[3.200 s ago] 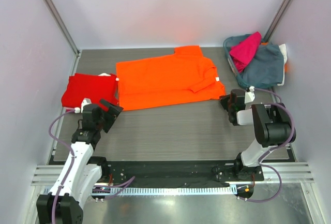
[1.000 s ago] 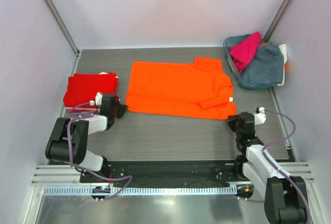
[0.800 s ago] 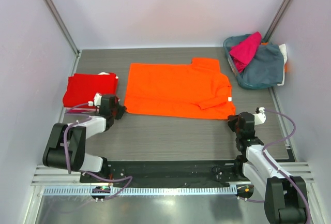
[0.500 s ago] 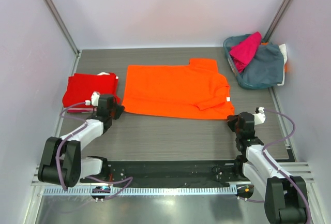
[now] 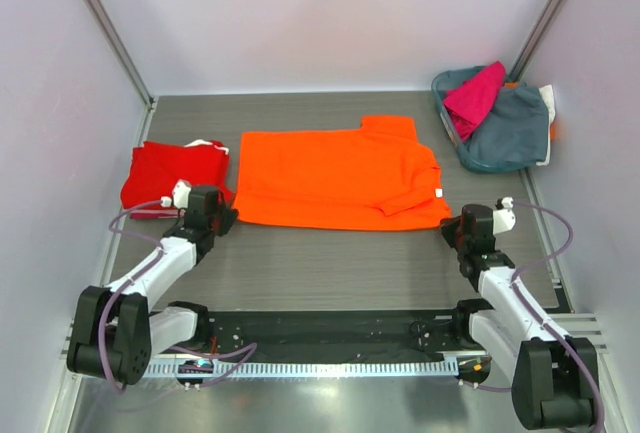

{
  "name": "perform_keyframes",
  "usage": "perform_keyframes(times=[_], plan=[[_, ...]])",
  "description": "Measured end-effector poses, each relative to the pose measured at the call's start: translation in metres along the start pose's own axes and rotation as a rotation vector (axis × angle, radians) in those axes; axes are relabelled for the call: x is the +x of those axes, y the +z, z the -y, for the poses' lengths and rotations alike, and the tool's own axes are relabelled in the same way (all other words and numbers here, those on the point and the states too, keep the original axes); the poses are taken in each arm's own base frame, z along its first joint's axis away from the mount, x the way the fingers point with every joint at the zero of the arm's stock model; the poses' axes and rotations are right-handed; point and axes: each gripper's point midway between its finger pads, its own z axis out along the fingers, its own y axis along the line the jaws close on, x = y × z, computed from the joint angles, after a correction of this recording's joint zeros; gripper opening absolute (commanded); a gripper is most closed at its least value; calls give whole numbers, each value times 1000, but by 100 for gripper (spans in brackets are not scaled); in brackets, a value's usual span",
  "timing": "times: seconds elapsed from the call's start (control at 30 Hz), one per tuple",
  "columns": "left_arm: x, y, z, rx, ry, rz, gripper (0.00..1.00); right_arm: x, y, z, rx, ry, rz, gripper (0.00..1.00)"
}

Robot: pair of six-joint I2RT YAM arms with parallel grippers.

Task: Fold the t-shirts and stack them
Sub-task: Fold the tshirt

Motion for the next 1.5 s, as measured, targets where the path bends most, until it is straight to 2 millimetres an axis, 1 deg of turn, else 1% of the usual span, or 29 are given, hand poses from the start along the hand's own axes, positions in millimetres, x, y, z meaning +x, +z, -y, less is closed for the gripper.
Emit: perform_keyframes(times=[0.07,0.1,0.13,0.2,0.27,0.33,0.37,0.4,0.47,0.5,0.57,0.63,0.7,0.77,0.8,0.87,0.9,0.93,1.0,1.03,1.1,1.13,1.17,1.23,1.27,1.33,1.43,1.47,1.5], plan=[[0,-1,-1,-12,2,-4,0,-12,-1,-19,3,12,-5,1],[-1,-2,0,-17,4,-6,0,-19,-1,-31,-1,14,-7,1],[-3,-3,2,-20,5,-7,0,-28,-1,-48,-17,17,-9,1],[-9,-8,12,-18,11,-3,0,-49,-4,-87,-62,21,-9,1],[-21,-14,31,11,19,17,0,-74,-11,-127,-138,28,20,1],[-33,-24,47,48,24,43,0,-93,-23,-152,-195,33,56,1],[-39,-31,54,70,30,57,0,-98,-27,-156,-210,34,71,1],[-42,-36,57,86,32,68,0,-99,-31,-154,-212,35,79,1],[-46,-45,59,109,40,82,0,-89,-32,-135,-188,35,77,1],[-45,-48,58,118,43,86,0,-79,-31,-118,-155,30,61,1],[-40,-50,47,115,50,82,0,-54,-26,-83,-87,32,16,1],[-29,-47,28,85,57,64,0,-23,-22,-41,-9,39,-36,1],[-14,-44,3,46,67,36,0,4,-23,-1,64,47,-85,1],[0,-42,-21,9,77,5,0,22,-26,26,110,59,-109,1],[8,-41,-33,-8,80,-11,0,25,-28,33,117,64,-112,1],[17,-42,-49,-23,84,-27,0,27,-33,38,114,74,-106,2],[20,-43,-55,-27,85,-30,0,25,-35,37,101,82,-95,8],[23,-44,-61,-32,86,-34,0,23,-37,35,89,87,-86,23],[25,-45,-65,-29,86,-31,1,18,-40,31,64,96,-64,38],[25,-47,-66,-26,84,-29,2,17,-41,29,55,97,-56,48],[24,-49,-65,-13,83,-22,5,17,-41,32,61,83,-56,49],[23,-50,-64,-10,82,-20,8,18,-42,34,68,74,-61,52],[23,-51,-64,-4,81,-16,8,19,-42,35,75,69,-65,52],[23,-52,-64,-4,85,-17,33,20,-43,38,86,50,-71,54],[23,-52,-65,-6,85,-18,54,19,-44,38,91,40,-74,54],[25,-54,-69,-22,92,-26,59,15,-46,34,88,18,-69,55],[23,-62,-73,-45,109,-31,66,3,-51,21,64,-26,-51,55],[20,-66,-69,-38,117,-26,69,-2,-52,15,53,-43,-45,55],[15,-71,-63,-25,127,-17,70,-7,-54,9,42,-63,-39,55]])
